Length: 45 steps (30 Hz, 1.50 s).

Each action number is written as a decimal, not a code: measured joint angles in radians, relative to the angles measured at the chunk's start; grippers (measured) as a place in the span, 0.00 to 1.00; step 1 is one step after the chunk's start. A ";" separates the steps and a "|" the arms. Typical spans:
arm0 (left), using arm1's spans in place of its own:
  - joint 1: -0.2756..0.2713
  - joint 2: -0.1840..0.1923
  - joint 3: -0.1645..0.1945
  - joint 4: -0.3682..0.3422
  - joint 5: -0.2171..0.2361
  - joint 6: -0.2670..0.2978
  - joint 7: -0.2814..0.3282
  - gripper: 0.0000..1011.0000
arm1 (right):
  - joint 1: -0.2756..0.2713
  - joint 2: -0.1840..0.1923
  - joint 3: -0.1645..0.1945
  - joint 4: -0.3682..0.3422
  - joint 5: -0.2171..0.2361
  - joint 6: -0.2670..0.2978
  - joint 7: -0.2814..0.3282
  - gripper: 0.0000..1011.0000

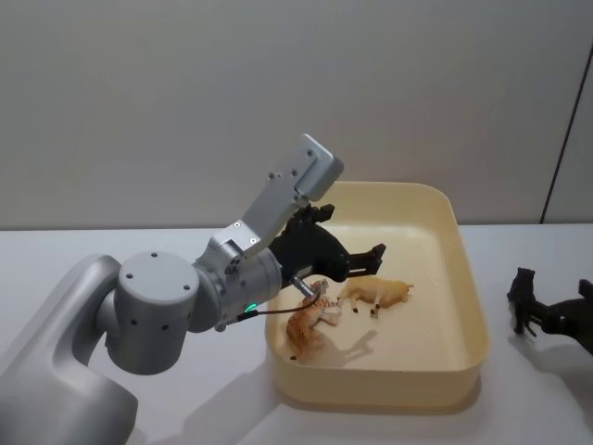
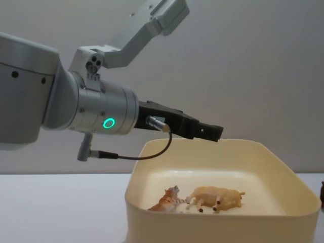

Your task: Pick up the toy alternately with two hands and place it into the central storage box.

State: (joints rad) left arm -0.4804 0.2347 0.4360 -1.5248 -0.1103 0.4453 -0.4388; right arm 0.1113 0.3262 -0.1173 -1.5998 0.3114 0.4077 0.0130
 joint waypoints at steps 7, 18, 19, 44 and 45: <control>0.000 0.000 0.000 0.000 0.000 0.000 0.000 0.99 | 0.029 -0.019 -0.012 0.042 -0.021 -0.002 -0.001 0.99; 0.000 0.000 0.000 0.000 0.000 0.000 0.000 0.99 | 0.079 -0.055 -0.037 0.113 -0.062 -0.010 -0.001 0.99; 0.000 0.000 0.000 0.000 0.000 0.000 0.000 0.99 | 0.084 -0.059 -0.039 0.119 -0.066 -0.011 -0.001 0.98; 0.000 0.000 0.000 0.000 0.000 0.000 0.000 0.99 | 0.110 -0.080 -0.051 0.155 -0.081 -0.022 0.001 0.30; 0.000 0.000 0.000 0.000 0.000 0.000 0.000 0.99 | 0.108 -0.080 -0.050 0.152 -0.079 -0.024 -0.002 0.30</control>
State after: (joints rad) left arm -0.4804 0.2347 0.4361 -1.5248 -0.1103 0.4453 -0.4388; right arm 0.2192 0.2460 -0.1676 -1.4474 0.2328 0.3833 0.0115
